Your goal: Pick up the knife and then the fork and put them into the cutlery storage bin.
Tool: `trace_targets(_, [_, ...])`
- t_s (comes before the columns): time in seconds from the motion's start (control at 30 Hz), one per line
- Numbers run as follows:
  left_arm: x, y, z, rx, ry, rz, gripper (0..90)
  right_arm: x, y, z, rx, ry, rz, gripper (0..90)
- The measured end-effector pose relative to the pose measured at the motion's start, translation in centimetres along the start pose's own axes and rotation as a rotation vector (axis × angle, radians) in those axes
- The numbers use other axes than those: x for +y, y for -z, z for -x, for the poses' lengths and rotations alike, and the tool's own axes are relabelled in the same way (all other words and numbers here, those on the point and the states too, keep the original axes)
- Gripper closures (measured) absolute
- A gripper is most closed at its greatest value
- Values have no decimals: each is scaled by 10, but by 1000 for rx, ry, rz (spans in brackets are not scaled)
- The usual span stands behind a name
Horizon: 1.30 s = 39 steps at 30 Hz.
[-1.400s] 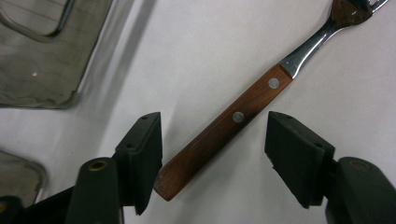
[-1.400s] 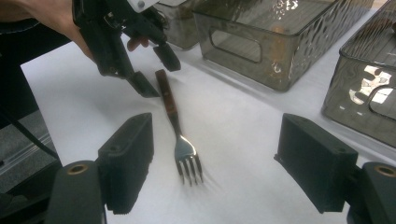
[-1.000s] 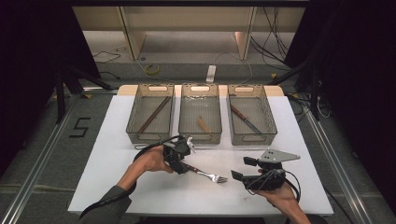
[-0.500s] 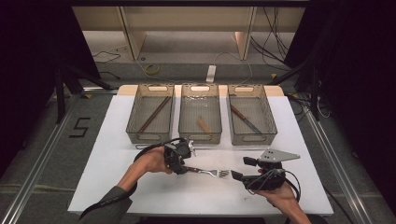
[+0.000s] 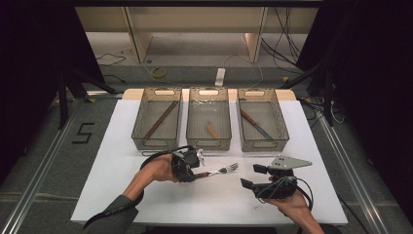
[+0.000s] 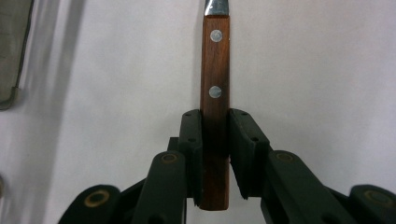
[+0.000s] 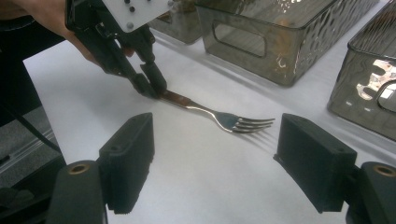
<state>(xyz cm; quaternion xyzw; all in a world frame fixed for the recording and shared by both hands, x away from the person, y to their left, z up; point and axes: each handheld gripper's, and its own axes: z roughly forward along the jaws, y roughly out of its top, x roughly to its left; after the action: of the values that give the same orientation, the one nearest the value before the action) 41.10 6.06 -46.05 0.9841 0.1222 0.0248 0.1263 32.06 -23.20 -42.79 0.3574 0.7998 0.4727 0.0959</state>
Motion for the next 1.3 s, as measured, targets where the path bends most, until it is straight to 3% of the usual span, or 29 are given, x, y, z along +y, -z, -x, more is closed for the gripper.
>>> trace_targets(0.37, [1,3,2,6,60,-9,754,1,1,-1,4,5,6,288])
trace_targets(0.53, [5,10,4,11,106,20,755,1,1,-3,6,23,10,289])
trace_targets(0.7, [8,21,10,-20,137,43,755,2,0,-8,1,51,14,288])
trace_targets(0.97, [9,31,23,-57,133,48,754,2,-4,-21,17,131,20,265])
trace_targets(1.3, [8,38,32,-90,131,41,754,3,-18,-49,-23,315,-12,263])
